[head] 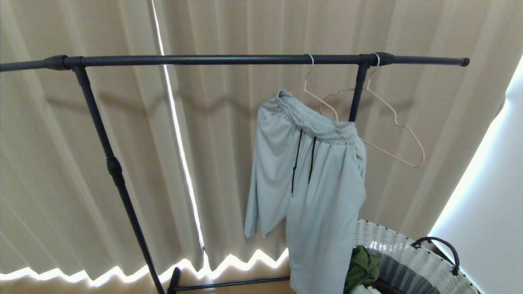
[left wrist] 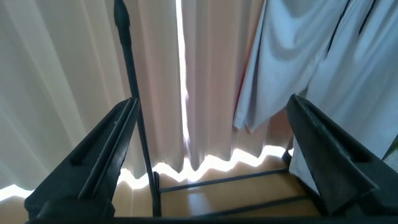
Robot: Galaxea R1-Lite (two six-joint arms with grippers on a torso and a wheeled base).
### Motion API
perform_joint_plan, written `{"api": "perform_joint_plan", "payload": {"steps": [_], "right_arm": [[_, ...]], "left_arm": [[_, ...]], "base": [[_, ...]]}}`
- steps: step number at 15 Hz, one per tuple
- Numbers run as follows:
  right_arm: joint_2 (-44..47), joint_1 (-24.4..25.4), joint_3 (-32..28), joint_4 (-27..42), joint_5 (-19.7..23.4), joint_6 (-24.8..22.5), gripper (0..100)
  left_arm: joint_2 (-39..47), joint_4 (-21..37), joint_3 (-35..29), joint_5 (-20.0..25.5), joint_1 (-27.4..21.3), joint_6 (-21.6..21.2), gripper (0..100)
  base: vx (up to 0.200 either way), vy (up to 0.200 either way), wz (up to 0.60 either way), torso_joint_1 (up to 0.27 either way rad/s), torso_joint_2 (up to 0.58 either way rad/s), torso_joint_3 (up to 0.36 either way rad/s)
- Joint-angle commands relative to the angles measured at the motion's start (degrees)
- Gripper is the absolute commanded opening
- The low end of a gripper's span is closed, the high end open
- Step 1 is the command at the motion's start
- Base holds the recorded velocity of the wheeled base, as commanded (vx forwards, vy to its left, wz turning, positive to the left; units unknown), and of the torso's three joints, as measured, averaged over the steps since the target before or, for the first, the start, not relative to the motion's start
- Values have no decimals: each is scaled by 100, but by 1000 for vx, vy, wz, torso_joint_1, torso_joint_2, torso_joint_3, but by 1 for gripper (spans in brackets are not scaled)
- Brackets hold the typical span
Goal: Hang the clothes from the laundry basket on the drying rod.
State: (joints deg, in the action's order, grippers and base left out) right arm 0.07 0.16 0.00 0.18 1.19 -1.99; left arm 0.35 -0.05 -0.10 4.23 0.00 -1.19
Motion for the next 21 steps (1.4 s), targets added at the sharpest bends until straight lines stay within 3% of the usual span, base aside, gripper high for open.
{"api": "perform_joint_plan", "payload": {"steps": [1,4,12,14,21], "right_arm": [[-7,2,0,-1,4,-3,100],[-7,2,0,-9,4,-3,100],[-7,2,0,-9,4,5,100],[-7,2,0,-9,4,5,100],[-7,2,0,-18,12,23,100]], "left_arm": [[9,-4,1,-1,0,-4,100],[9,-4,1,-1,0,5,100],[9,-4,1,-1,0,5,100],[9,-4,1,-1,0,5,100],[9,-4,1,-1,0,-4,100]], "base": [[0,0,0,-188,481,281],[0,0,0,-190,478,289],[0,0,-600,-146,442,298],[0,0,-600,-44,163,129],[0,0,0,-2,9,5]]}}
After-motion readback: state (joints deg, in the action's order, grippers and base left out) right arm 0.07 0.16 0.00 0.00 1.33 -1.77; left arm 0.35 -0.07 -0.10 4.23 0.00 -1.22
